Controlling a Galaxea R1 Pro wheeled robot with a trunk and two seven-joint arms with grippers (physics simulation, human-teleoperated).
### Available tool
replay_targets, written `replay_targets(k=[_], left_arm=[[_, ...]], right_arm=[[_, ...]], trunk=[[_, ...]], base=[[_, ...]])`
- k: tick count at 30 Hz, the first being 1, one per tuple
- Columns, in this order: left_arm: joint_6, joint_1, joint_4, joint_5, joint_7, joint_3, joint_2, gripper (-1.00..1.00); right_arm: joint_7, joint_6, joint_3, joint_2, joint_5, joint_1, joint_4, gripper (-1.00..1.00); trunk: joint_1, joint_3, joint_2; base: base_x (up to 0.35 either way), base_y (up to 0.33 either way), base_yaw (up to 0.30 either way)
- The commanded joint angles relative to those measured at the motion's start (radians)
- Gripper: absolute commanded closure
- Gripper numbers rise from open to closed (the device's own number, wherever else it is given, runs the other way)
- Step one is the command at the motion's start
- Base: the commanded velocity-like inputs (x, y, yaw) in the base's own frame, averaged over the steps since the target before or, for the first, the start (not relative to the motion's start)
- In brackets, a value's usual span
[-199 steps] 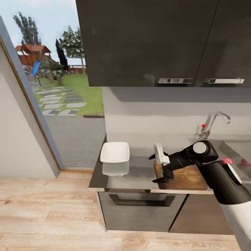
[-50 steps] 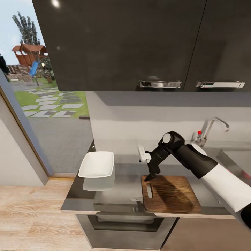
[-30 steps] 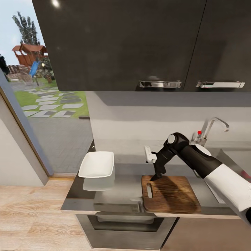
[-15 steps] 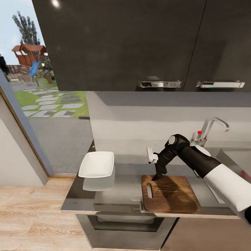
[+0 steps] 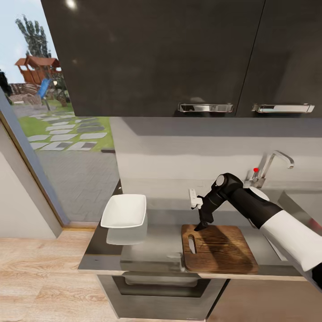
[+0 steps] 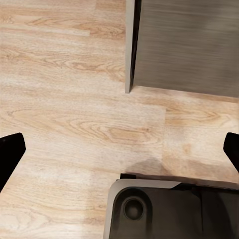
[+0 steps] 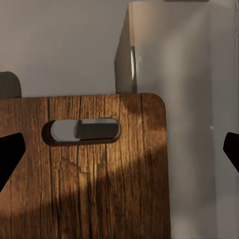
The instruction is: In the kitchen, take the Vidalia onion out of the sink, dice it on the chopping board with the paring knife, put the diced onion into the bowl on the countertop, then place both the paring knife and the chopping board into the sink.
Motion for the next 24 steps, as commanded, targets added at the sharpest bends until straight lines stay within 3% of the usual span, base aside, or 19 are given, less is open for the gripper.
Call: replay_targets(k=[1, 24], left_arm=[[-0.001, 0.0, -0.001, 0.007, 0.0, -0.002, 0.0, -1.0], [0.0, 0.0, 0.0, 0.007, 0.0, -0.002, 0.0, -1.0]], right_arm=[[0.001, 0.01, 0.002, 0.0, 0.002, -0.001, -0.001, -1.0], [-0.011, 0.01, 0.003, -0.001, 0.0, -0.001, 0.005, -1.0]], trunk=[[0.001, -0.003, -0.002], [0.001, -0.026, -0.002]], base=[[0.0, 0.0, 0.0], [0.08, 0.008, 0.0]])
